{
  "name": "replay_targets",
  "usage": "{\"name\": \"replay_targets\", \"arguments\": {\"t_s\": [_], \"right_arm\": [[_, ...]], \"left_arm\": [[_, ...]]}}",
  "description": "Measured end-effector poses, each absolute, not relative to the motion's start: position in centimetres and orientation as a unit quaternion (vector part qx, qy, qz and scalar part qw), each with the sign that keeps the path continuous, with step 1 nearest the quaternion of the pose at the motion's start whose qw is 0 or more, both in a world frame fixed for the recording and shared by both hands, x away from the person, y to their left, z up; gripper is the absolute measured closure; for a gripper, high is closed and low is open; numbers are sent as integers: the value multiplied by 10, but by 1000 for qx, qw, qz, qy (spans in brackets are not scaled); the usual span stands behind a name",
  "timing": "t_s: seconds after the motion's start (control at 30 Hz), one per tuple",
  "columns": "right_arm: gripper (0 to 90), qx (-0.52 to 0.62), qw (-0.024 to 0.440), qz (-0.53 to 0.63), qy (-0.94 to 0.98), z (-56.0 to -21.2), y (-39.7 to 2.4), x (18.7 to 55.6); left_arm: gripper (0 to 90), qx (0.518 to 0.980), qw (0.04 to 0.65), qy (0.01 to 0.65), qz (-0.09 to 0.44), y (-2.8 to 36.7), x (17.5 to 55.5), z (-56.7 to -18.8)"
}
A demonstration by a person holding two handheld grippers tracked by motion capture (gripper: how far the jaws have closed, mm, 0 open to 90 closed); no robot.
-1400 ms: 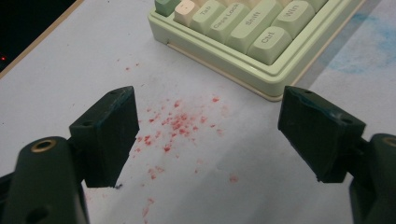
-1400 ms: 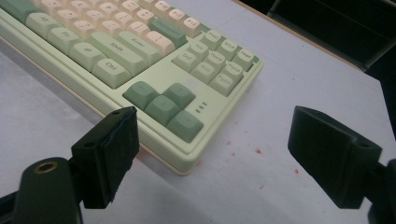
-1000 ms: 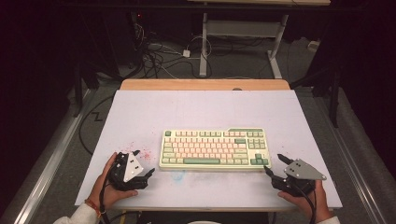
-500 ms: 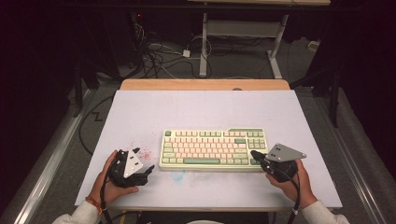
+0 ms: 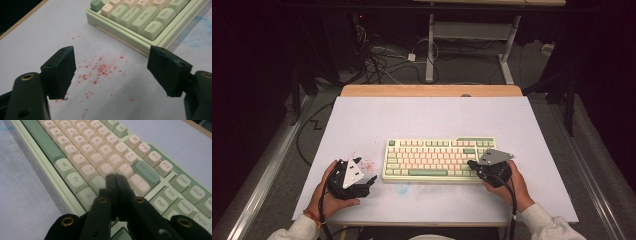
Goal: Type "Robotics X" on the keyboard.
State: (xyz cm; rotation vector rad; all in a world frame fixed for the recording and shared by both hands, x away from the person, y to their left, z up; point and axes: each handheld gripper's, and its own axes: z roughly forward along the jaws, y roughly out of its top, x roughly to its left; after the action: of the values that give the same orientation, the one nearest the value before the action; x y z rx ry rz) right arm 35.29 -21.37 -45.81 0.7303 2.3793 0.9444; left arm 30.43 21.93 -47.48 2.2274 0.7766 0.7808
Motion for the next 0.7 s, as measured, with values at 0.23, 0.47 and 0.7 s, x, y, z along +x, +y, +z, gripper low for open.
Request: {"name": "replay_targets", "arguments": {"t_s": [0.23, 0.47, 0.7], "right_arm": [[900, 266, 235, 342, 870, -463, -214, 353], [900, 270, 237, 349, 865, -466, -215, 351], [900, 271, 241, 353, 863, -467, -215, 350]], "left_arm": [[283, 847, 343, 294, 282, 220, 304, -472], [679, 850, 356, 302, 242, 220, 314, -463], [855, 859, 349, 295, 230, 212, 320, -458]]}}
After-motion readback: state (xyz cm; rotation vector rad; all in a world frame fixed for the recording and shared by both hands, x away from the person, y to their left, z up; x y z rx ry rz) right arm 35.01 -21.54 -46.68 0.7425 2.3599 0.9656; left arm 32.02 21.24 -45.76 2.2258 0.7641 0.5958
